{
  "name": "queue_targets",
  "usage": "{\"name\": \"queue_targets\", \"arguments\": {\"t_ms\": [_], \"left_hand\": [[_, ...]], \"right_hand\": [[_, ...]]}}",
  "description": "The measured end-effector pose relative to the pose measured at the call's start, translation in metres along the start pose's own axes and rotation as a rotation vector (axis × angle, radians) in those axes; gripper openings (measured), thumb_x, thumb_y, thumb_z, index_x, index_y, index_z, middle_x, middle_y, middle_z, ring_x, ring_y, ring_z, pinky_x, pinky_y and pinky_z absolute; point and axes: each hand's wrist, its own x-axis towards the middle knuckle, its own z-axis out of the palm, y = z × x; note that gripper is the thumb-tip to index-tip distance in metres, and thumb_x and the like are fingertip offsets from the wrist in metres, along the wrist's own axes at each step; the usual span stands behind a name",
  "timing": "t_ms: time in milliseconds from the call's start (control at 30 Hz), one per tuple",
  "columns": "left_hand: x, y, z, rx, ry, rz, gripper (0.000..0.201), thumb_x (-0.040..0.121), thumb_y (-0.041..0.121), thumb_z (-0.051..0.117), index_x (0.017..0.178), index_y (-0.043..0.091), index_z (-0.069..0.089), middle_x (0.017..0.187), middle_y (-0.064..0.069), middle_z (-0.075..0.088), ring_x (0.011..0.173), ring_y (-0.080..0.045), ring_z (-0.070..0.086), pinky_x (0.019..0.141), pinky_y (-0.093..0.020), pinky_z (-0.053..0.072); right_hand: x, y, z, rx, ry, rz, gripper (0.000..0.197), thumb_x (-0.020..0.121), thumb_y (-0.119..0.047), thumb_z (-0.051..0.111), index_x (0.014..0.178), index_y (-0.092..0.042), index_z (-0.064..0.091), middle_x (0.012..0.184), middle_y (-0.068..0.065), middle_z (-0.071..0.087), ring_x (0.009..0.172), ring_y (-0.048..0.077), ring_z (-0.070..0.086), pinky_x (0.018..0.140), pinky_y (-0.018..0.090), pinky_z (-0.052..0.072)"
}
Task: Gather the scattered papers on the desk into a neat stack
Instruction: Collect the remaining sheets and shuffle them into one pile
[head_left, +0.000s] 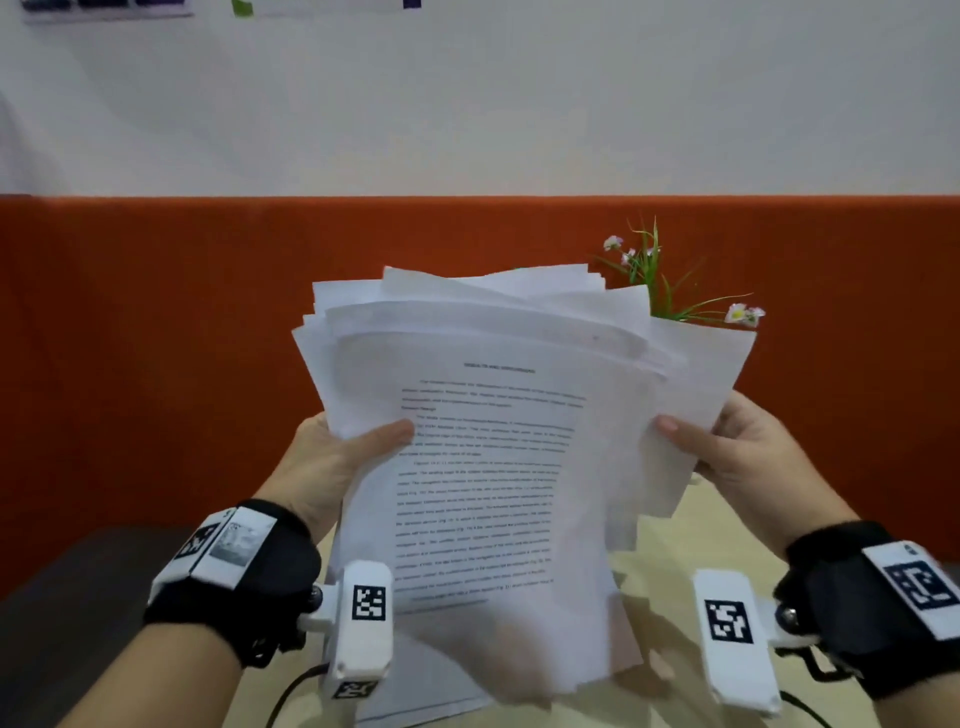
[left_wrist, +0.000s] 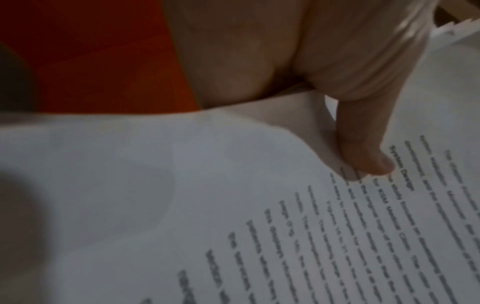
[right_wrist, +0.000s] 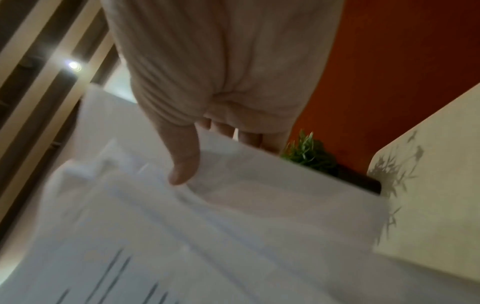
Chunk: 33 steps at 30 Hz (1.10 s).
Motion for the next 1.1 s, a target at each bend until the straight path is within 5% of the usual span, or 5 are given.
{"name": "queue_targets", "arguments": {"t_ms": [333,600,900,1000,1100], "left_hand": [[-0.004,-0.001,0.012,0.051,-0.058,-0.006,0.047,0.076,0.003,0.075,0.121,0.009,0.064,0.114,-0.013,0.074,0.107,-0.030,0.070,0.096,-0.050,0.049],[-0.006,-0.001,0.017,0.038,0.044,-0.021,0.043,0.074,0.001,0.075,0.116,0.002,0.065,0.107,-0.014,0.076,0.101,-0.030,0.072,0.097,-0.049,0.050],[-0.005,-0.003,0.024,0.014,0.024,-0.014,0.033,0.071,0.001,0.078,0.097,0.011,0.062,0.080,0.007,0.080,0.079,-0.005,0.076,0.089,-0.035,0.051],[-0.004,-0.007,0.025,0.028,0.070,-0.006,0.049,0.064,0.015,0.085,0.106,0.010,0.061,0.098,-0.003,0.079,0.096,-0.017,0.073,0.095,-0.041,0.050],[-0.002,-0.015,0.017,-0.009,0.164,-0.016,0.034,0.072,0.008,0.079,0.097,0.010,0.057,0.103,-0.012,0.073,0.097,-0.025,0.069,0.084,-0.035,0.053]], "right_hand": [[0.046,-0.094,0.007,-0.523,0.230,-0.326,0.017,0.087,-0.028,0.062,0.073,-0.034,0.068,0.080,-0.008,0.069,0.073,0.010,0.061,0.069,0.036,0.050],[0.068,-0.165,0.039,-0.964,0.196,-0.504,0.025,0.096,-0.021,0.050,0.112,-0.021,0.071,0.098,0.004,0.064,0.083,0.002,0.051,0.065,0.015,0.032],[0.071,-0.179,0.047,-1.206,0.103,-0.496,0.022,0.093,-0.009,0.047,0.092,-0.022,0.065,0.091,0.007,0.062,0.085,0.023,0.055,0.070,0.028,0.038],[0.067,-0.174,0.045,-1.175,0.116,-0.419,0.018,0.096,-0.024,0.051,0.111,-0.020,0.061,0.100,0.000,0.055,0.086,0.019,0.049,0.069,0.022,0.030],[0.061,-0.139,0.026,-0.748,0.274,-0.221,0.070,0.081,-0.057,0.062,0.141,-0.026,0.040,0.119,0.000,0.057,0.091,0.014,0.057,0.073,0.025,0.042]]}}
